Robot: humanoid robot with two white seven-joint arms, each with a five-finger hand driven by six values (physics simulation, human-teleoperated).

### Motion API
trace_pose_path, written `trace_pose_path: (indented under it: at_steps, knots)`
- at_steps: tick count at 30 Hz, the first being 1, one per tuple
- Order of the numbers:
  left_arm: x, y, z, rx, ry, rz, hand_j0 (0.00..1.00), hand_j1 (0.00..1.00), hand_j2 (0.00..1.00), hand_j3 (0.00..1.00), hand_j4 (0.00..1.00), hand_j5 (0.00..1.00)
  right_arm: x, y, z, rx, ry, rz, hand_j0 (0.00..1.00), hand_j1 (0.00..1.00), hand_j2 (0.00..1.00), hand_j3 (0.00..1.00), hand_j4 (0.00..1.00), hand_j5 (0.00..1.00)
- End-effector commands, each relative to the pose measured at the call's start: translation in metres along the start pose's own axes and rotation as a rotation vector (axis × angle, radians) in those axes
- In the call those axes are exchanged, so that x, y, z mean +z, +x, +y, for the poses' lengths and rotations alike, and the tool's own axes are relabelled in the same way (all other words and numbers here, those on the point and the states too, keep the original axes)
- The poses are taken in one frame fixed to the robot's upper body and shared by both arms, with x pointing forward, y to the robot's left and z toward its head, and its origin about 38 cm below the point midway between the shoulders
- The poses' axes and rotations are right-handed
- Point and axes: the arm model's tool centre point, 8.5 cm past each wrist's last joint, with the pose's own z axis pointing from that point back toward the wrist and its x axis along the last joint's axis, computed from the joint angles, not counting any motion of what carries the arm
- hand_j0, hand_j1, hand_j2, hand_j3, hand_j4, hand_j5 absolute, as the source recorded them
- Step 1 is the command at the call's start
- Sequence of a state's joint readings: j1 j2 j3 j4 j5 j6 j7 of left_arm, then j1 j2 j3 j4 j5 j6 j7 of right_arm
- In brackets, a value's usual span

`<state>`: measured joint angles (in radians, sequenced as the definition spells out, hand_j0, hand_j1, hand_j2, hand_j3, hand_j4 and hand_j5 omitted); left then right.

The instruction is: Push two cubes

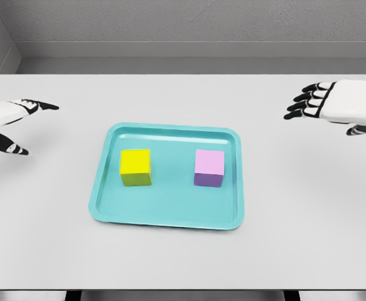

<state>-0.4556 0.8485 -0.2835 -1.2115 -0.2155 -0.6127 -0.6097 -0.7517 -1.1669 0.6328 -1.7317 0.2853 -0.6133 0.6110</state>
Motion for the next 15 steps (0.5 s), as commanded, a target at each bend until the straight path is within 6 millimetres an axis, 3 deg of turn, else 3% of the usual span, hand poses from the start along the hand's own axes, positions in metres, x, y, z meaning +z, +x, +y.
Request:
trace_pose_path:
  at_steps: [1, 3, 5, 6, 7, 8, 9, 10, 11, 15]
  knots:
    - [0.000, 0.001, -0.008, -0.009, -0.054, -0.001, 1.00, 1.00, 1.00, 1.00, 1.00, 1.00, 0.000, 0.003, -0.004, 0.010, -0.006, -0.007, 1.00, 1.00, 1.00, 1.00, 1.00, 1.00]
    - [-0.002, 0.001, 0.002, -0.015, -0.033, -0.003, 1.00, 1.00, 1.00, 1.00, 1.00, 1.00, 0.004, 0.000, -0.013, 0.021, -0.025, 0.003, 1.00, 1.00, 1.00, 1.00, 1.00, 1.00]
    - [-0.010, -0.001, 0.012, -0.038, -0.056, 0.003, 0.85, 0.85, 0.85, 0.85, 0.85, 0.85, 0.009, -0.004, -0.013, 0.019, -0.017, 0.018, 1.00, 1.00, 1.00, 1.00, 1.00, 1.00]
    - [-0.018, 0.005, 0.021, -0.087, -0.103, -0.007, 0.54, 0.54, 0.54, 0.54, 0.54, 0.54, 0.006, -0.002, -0.008, 0.009, -0.009, 0.010, 1.00, 1.00, 1.00, 1.00, 1.00, 1.00]
    - [-0.020, 0.007, 0.019, -0.127, -0.170, -0.006, 0.32, 0.32, 0.32, 0.32, 0.32, 0.32, 0.000, 0.002, -0.001, 0.004, 0.013, -0.009, 0.92, 0.92, 0.92, 0.92, 0.92, 0.92]
    - [-0.033, 0.013, 0.018, -0.177, -0.247, -0.020, 0.20, 0.20, 0.20, 0.20, 0.20, 0.20, -0.010, 0.008, 0.005, -0.009, 0.023, -0.040, 0.14, 0.14, 0.14, 0.14, 0.14, 0.14]
    - [-0.035, 0.014, 0.020, -0.190, -0.253, -0.020, 0.20, 0.20, 0.20, 0.20, 0.20, 0.20, -0.023, 0.015, 0.012, -0.023, 0.032, -0.077, 0.00, 0.00, 0.00, 0.00, 0.00, 0.00]
    - [-0.037, 0.016, 0.021, -0.197, -0.253, -0.022, 0.20, 0.20, 0.20, 0.20, 0.20, 0.20, -0.032, 0.022, 0.022, -0.037, 0.055, -0.108, 0.00, 0.00, 0.00, 0.00, 0.00, 0.00]
    - [-0.042, 0.019, 0.018, -0.194, -0.254, -0.035, 0.26, 0.26, 0.26, 0.26, 0.26, 0.26, -0.043, 0.030, 0.026, -0.045, 0.062, -0.143, 0.00, 0.00, 0.00, 0.00, 0.00, 0.00]
    - [-0.068, 0.032, 0.011, -0.188, -0.252, -0.080, 0.16, 0.16, 0.16, 0.16, 0.16, 0.16, -0.056, 0.040, 0.026, -0.041, 0.056, -0.183, 0.00, 0.00, 0.00, 0.00, 0.00, 0.00]
